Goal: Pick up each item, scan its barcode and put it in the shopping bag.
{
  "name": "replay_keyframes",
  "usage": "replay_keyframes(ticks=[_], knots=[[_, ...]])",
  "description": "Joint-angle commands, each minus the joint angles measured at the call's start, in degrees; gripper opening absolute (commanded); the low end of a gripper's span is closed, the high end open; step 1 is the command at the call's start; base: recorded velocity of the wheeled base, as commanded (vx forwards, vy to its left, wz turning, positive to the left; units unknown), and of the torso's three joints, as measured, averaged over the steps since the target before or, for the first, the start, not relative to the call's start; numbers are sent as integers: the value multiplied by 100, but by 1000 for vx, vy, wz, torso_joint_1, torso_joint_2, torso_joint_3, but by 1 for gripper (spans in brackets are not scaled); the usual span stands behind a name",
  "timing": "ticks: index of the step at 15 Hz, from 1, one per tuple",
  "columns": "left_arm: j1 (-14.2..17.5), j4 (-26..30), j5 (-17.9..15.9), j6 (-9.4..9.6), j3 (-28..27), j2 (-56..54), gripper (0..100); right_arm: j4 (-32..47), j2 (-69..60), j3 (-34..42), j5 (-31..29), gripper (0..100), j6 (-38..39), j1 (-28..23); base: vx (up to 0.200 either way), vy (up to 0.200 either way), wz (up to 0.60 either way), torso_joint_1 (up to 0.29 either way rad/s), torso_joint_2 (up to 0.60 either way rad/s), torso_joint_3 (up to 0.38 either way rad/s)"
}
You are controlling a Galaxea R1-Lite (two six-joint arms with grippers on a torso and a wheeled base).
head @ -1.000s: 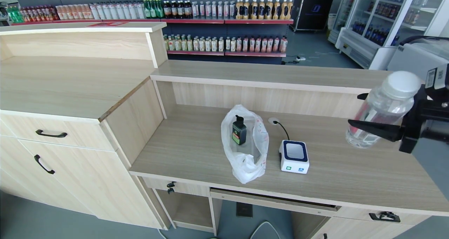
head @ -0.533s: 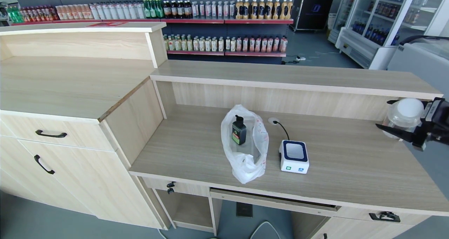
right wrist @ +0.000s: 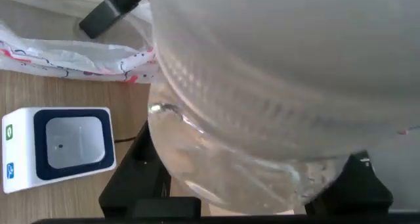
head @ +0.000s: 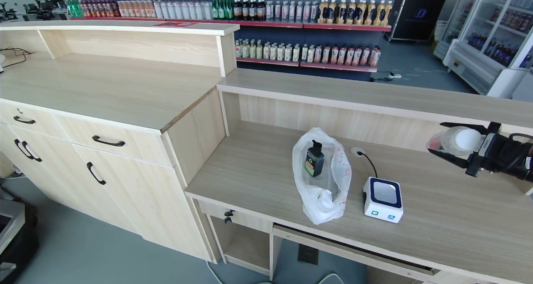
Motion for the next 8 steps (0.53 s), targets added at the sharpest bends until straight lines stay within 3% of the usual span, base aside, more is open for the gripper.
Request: replay_keyframes(ticks=[1, 8], knots=[[0, -1, -10, 2, 1, 1, 100, -450, 691, 29, 185, 0, -46, 16, 0, 0, 0, 0, 0, 0], [0, -1, -2, 2, 1, 1, 100, -1716, 1851, -112, 202, 0, -2, 350, 0, 0, 0, 0, 0, 0]])
